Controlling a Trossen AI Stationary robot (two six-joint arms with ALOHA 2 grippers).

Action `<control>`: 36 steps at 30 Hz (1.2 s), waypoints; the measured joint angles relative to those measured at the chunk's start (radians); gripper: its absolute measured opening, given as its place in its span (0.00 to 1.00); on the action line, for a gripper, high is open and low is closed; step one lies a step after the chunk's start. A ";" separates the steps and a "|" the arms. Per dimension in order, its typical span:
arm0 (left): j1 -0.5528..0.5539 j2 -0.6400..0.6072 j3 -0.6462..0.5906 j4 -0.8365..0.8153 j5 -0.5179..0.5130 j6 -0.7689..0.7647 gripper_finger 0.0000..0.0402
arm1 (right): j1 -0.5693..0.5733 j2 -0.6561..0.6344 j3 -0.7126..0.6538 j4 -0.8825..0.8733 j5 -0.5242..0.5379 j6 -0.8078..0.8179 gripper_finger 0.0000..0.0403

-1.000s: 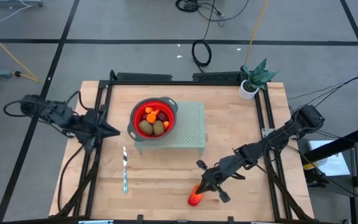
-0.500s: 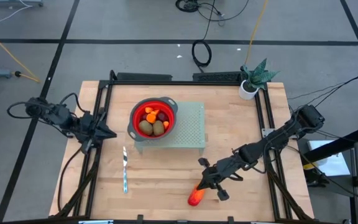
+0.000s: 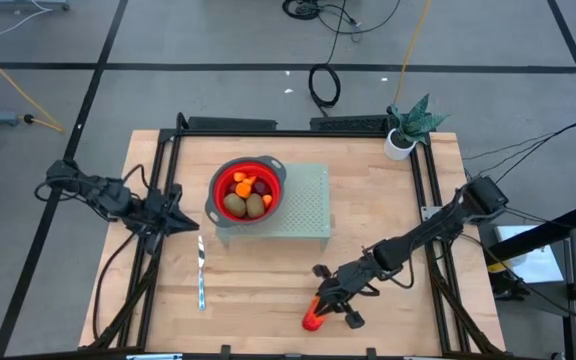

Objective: Pick & Place Fruit
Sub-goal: Put the mango into the strainer bowl on the shelf

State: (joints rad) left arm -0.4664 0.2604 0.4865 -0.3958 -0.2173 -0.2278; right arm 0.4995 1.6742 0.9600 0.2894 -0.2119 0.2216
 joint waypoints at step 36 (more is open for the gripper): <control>0.000 0.000 -0.003 0.057 -0.003 -0.002 0.05 | -0.013 0.130 -0.001 0.005 -0.025 -0.237 0.69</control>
State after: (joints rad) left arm -0.4664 0.2604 0.4839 -0.3386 -0.2199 -0.2302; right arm 0.4864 1.8043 0.9594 0.2946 -0.2367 -0.0151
